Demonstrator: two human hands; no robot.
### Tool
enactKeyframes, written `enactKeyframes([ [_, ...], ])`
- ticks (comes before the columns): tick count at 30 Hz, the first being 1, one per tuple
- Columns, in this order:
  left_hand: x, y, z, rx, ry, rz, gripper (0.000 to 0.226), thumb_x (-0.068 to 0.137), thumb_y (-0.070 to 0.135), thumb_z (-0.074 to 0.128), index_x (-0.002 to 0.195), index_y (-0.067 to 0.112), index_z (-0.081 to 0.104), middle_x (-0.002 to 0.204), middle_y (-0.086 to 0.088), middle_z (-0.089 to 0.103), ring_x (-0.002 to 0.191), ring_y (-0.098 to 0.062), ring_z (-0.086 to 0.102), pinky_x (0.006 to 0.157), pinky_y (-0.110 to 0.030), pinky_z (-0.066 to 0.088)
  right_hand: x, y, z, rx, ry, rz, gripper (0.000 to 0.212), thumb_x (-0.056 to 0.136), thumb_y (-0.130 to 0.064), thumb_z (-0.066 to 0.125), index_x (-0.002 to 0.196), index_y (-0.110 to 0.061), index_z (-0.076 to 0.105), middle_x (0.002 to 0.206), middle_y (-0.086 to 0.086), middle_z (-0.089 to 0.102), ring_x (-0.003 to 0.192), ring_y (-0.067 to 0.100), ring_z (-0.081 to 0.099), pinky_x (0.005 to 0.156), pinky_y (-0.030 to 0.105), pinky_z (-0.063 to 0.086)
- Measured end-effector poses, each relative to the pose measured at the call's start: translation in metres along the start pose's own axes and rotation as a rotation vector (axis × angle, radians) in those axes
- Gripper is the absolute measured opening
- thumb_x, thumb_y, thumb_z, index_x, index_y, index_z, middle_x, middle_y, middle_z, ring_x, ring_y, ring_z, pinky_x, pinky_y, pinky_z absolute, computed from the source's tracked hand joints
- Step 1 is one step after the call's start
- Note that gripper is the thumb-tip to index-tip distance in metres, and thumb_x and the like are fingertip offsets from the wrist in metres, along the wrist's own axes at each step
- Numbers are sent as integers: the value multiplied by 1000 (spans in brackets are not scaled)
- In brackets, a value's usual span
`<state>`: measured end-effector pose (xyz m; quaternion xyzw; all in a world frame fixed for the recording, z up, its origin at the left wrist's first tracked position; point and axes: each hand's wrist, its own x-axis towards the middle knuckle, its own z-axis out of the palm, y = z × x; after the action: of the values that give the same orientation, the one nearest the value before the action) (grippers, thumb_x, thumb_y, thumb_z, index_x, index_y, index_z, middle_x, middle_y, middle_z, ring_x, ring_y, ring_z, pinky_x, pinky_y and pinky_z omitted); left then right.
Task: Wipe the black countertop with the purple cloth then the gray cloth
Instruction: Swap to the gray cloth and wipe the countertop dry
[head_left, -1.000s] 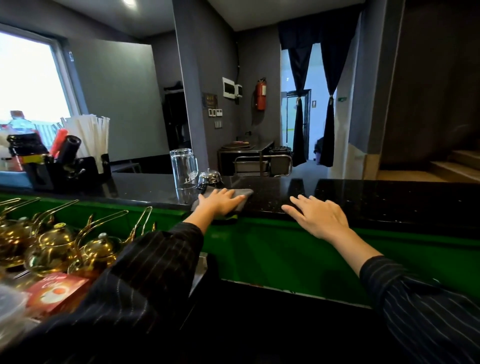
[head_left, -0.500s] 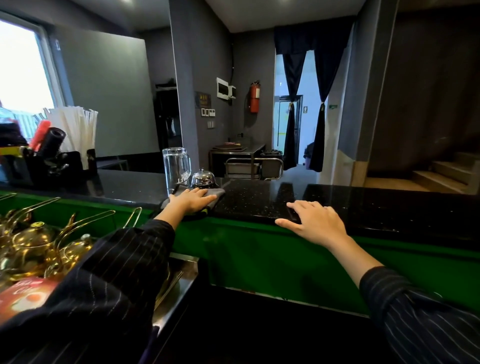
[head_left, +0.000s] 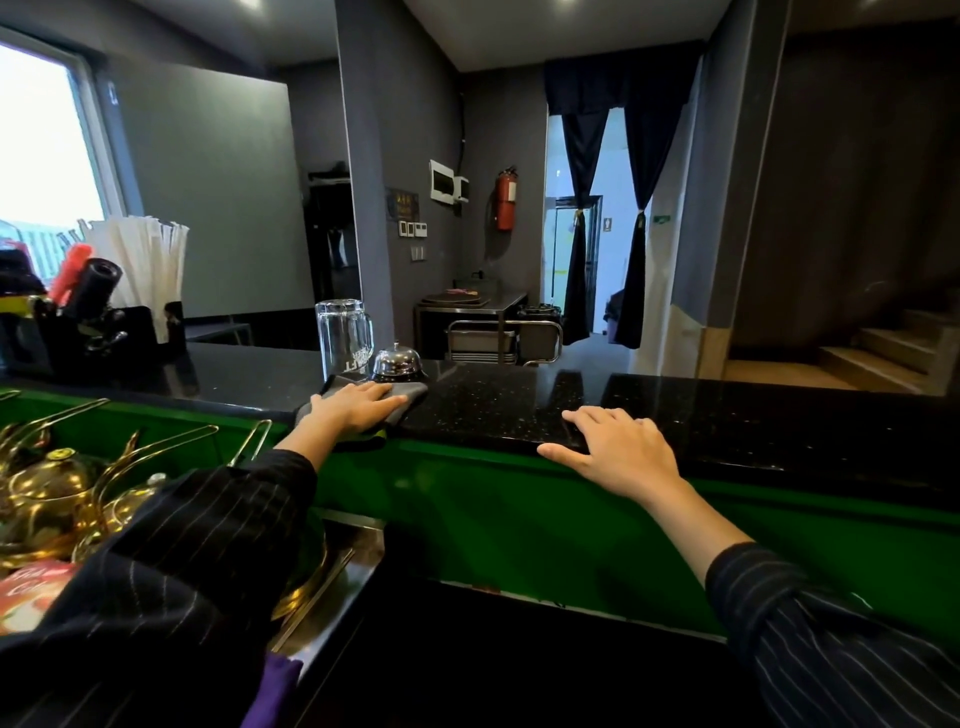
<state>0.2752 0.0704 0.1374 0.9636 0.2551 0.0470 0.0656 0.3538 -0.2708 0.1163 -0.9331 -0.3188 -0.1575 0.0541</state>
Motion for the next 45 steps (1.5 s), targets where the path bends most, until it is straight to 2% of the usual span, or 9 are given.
enactKeyframes([
  [10, -44, 127, 14, 23, -31, 180, 68, 91, 66, 19, 149, 32, 23, 160, 4, 15, 147, -27, 13, 109, -71, 4, 3, -5, -4, 54, -73, 68, 91, 76, -87, 29, 150, -33, 28, 154, -2, 36, 140, 24, 35, 107, 50, 31],
  [14, -70, 179, 21, 3, -65, 232, 70, 92, 66, 16, 150, 28, 23, 161, 1, 13, 148, -30, 10, 109, -70, 3, 9, 2, -22, 735, -108, 180, 82, 84, -52, 57, 153, -30, 19, 160, 2, 23, 146, 24, 25, 116, 47, 23],
  [17, -80, 206, 23, -30, -113, 243, 73, 91, 67, 16, 151, 26, 21, 161, -2, 10, 148, -33, 6, 109, -68, 1, 6, 4, -36, 1074, 35, 311, 55, 97, -14, 44, 150, -14, 30, 155, 11, 33, 141, 25, 33, 111, 35, 27],
  [21, -108, 253, 28, 17, -142, 297, 67, 97, 53, 29, 152, 19, 13, 161, -6, 8, 148, -33, 4, 114, -59, 1, 6, -8, -42, 1055, 136, 437, 31, 102, -20, 36, 125, -13, 54, 129, 12, 54, 120, 27, 50, 96, 36, 37],
  [23, -112, 262, 25, 58, -147, 336, 59, 100, 38, 34, 150, 14, 17, 158, -9, 17, 147, -31, 11, 116, -52, 6, 3, -16, -43, 998, 371, 522, 27, 102, -24, 33, 97, -11, 56, 105, 14, 57, 100, 28, 53, 81, 36, 40],
  [26, -101, 243, 4, -215, -128, 442, 47, 102, 26, 31, 146, 8, 30, 152, -16, 31, 141, -34, 28, 115, -43, 22, -11, -28, -44, 816, 684, 630, 34, 102, -25, 32, 103, -4, 58, 112, 16, 60, 111, 31, 53, 90, 42, 43],
  [32, -57, 169, 13, -114, -80, 300, 44, 102, 24, 28, 143, 10, 38, 153, -15, 31, 138, -32, 35, 112, -40, 28, -15, -50, -3, 217, -65, 344, 70, 97, -61, 15, 151, -19, 31, 161, 12, 20, 148, 39, 8, 119, 51, 0],
  [38, -47, 172, 14, 28, -108, 325, 49, 101, 36, 20, 148, 25, 29, 155, -4, 30, 142, -29, 28, 114, -59, 17, 17, -28, -25, 217, -352, 373, 80, 86, -78, 3, 154, -38, 15, 164, 2, 5, 149, 39, -5, 113, 64, -10],
  [45, -26, 177, 14, -34, -119, 343, 49, 101, 43, 19, 149, 33, 24, 159, -2, 20, 146, -28, 20, 117, -54, 15, 50, 8, -12, 128, -371, 359, 81, 85, -81, 17, 154, -39, 13, 164, -1, 2, 150, 35, -4, 114, 61, -4],
])
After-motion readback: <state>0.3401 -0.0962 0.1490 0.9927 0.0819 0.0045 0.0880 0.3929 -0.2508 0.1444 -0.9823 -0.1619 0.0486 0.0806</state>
